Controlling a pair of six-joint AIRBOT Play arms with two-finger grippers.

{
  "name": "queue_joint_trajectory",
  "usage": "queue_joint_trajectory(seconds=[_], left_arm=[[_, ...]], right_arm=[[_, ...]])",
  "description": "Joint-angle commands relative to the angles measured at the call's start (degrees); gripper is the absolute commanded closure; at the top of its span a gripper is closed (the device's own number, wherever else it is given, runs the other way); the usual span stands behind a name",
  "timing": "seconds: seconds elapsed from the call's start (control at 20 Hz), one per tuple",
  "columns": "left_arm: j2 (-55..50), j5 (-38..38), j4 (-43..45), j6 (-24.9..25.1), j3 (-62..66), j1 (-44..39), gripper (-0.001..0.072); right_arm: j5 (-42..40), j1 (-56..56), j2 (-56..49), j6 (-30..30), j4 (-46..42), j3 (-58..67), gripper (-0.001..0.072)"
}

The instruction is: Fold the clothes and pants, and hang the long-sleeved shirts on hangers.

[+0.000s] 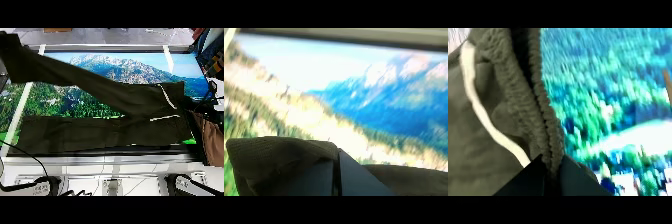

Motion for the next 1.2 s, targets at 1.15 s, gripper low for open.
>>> queue_joint_trajectory(seconds=[1.15], left_arm=[[-16.3,-4.2,6.3,0.5,-16.9,7.7,0.0693]], right_arm=[[-12.7,6.9,-12.7,9.8,-7.4,8.2,0.0672]])
